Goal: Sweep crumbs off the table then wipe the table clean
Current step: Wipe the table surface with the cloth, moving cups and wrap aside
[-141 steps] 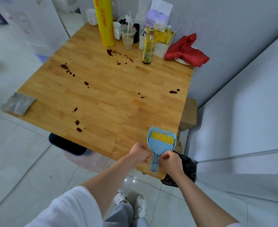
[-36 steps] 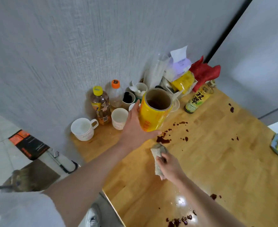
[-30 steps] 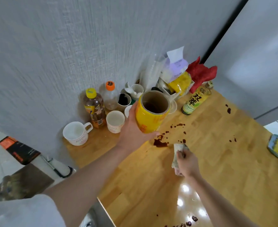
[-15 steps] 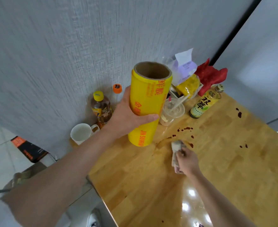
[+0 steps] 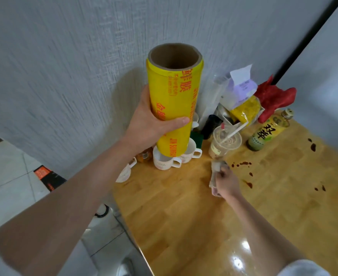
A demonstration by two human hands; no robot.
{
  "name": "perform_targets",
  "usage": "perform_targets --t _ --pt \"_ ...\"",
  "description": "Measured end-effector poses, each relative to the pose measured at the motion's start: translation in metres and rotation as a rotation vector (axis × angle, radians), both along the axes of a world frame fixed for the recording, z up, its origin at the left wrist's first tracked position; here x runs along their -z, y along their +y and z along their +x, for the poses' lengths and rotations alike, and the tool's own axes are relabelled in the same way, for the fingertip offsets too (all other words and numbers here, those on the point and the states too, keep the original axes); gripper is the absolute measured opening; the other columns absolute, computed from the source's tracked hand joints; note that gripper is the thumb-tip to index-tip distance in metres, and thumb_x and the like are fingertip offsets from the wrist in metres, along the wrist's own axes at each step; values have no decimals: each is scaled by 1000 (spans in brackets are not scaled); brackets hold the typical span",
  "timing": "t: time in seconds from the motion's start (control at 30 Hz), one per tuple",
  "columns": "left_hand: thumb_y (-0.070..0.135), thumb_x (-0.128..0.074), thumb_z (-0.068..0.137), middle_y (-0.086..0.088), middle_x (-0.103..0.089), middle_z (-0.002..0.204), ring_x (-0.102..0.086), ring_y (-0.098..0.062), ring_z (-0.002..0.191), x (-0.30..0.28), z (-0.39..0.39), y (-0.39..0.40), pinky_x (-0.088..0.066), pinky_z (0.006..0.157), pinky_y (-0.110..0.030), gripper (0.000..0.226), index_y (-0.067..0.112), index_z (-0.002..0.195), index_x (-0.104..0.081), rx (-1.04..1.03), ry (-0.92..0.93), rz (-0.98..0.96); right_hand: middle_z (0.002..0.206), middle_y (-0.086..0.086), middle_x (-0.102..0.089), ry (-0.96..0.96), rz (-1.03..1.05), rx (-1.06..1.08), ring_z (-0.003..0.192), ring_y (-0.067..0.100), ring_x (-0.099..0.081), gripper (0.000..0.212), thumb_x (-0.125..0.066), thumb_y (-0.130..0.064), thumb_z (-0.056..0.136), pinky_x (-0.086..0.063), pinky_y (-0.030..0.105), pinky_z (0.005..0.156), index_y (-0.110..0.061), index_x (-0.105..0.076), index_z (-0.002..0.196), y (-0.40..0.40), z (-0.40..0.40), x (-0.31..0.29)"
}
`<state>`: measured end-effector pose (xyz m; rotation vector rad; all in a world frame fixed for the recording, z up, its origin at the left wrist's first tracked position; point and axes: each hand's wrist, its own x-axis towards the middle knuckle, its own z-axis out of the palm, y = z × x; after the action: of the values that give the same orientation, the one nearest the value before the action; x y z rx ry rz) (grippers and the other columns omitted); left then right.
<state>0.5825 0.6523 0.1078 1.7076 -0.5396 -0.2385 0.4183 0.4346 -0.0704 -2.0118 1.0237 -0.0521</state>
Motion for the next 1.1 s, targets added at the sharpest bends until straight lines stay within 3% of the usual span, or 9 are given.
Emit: perform_targets --t 0.2,0.3,0.43,0.57,0.67,0.77,0.87,0.97,1.1 --pt "34 -91 65 16 -56 127 -57 7 112 1 4 -4 -54 82 -15 96 29 142 -34 -63 1 -50 67 -4 -61 64 -134 -523 46 7 -57 28 -54 -25 99 -43 27 48 -24 -59 71 59 3 17" --pt "33 -91 64 17 -56 125 -57 9 111 3 5 -6 -52 78 -10 94 28 140 -35 -47 7 -55 49 2 -60 96 -99 -393 39 8 -53 28 -51 -20 101 -41 27 42 -22 -64 76 32 -17 3" --pt "35 -91 62 18 -57 124 -58 10 111 3 2 -10 -52 80 -11 97 24 140 -36 -16 3 -65 59 15 -62 33 -8 13 37 22 -55 20 -38 -11 102 -42 28 35 -11 -59 101 4 14 1" --pt "32 -92 61 13 -61 125 -61 3 112 5 -2 -23 -54 84 -17 96 22 139 -37 27 41 -85 93 -5 -72 -16 -64 -355 49 8 -61 16 -51 -24 100 -46 21 44 -25 -66 95 56 12 8" --pt "31 -92 61 18 -59 123 -60 7 109 6 -12 -37 -55 84 -17 95 28 137 -35 87 84 -82 75 -16 -68 95 -1 -487 49 -1 -55 34 -56 -14 95 -40 21 50 -36 -61 70 57 -38 -1" --pt "27 -96 60 15 -61 123 -62 4 109 19 -25 -52 -56 87 -25 97 29 135 -35 151 129 -71 60 7 -68 183 28 -210 50 22 -63 25 -51 -14 100 -49 42 49 -23 -69 84 -2 -77 -5" --pt "44 -95 50 11 -61 129 -61 -7 117 38 -39 -67 -54 97 -43 106 35 136 -34 186 158 -24 52 20 -53 141 48 172 39 29 -52 20 -40 -9 100 -40 34 40 -11 -60 101 -45 -86 -1" --pt "51 -92 46 17 -61 126 -60 -6 116 53 -52 -78 -53 98 -45 103 44 131 -34 225 177 43 63 8 -59 59 39 0 34 14 -51 14 -48 -17 93 -40 31 33 -19 -62 96 -11 -81 6" --pt "45 -95 50 13 -57 134 -57 -9 123 71 -65 -86 -51 101 -46 114 46 140 -26 263 168 74 66 -9 -68 185 0 -286 47 -3 -54 30 -57 -9 91 -40 26 52 -26 -68 69 -3 -108 6"
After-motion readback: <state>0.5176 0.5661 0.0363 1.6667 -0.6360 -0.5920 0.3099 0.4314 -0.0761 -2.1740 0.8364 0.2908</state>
